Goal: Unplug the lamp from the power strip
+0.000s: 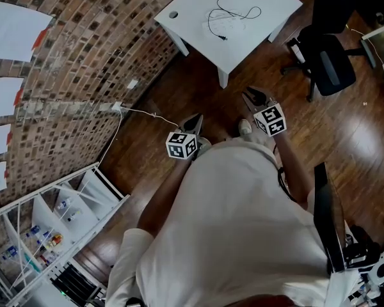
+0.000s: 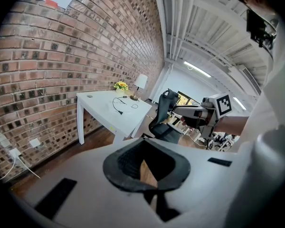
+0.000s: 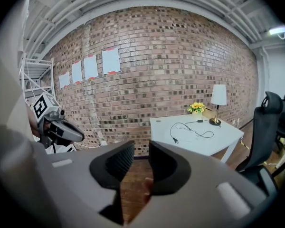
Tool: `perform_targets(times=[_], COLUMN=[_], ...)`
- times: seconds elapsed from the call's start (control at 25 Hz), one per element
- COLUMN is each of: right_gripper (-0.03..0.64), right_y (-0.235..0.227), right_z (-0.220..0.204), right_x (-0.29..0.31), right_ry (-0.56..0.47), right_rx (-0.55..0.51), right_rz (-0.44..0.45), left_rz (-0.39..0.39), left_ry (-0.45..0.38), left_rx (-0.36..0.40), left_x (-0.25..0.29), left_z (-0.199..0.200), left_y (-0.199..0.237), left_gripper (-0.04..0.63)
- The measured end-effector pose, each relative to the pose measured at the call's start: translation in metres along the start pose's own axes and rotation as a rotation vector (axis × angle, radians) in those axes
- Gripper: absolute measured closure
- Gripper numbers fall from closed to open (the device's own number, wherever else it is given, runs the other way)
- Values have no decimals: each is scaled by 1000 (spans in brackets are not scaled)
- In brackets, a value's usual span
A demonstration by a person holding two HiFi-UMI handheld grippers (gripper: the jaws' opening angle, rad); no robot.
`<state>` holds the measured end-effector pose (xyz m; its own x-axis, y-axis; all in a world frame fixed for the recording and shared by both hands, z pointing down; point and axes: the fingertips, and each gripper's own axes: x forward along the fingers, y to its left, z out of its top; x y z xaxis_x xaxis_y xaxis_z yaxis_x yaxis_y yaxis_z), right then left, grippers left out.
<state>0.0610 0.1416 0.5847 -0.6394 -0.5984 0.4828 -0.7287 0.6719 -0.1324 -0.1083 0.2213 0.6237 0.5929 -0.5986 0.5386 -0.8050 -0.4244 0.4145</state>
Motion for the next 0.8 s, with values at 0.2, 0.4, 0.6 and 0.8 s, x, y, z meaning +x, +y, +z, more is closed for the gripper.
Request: perform_targets(times=[0.2,0.4,0.6,0.8], right_gripper=[534,534,534,534], right_y=[0,3,0,-1], right_z=[-4,-5,-11,-14], right_x=[-1,6,1,-2], right_ry=[13,28,41,45], right_rx=[6,-7,-10,-5], right_rz=[-2,21,25,18], left_rz=[-6,9,6,1], left_ry=[7,-2,7,15], left_rx=[-1,-3,2,11], left_x=[0,-2,4,5], left_z=[-2,0,-5,-3], left_y=[0,4,-4,-9], left_gripper=[594,594,594,594])
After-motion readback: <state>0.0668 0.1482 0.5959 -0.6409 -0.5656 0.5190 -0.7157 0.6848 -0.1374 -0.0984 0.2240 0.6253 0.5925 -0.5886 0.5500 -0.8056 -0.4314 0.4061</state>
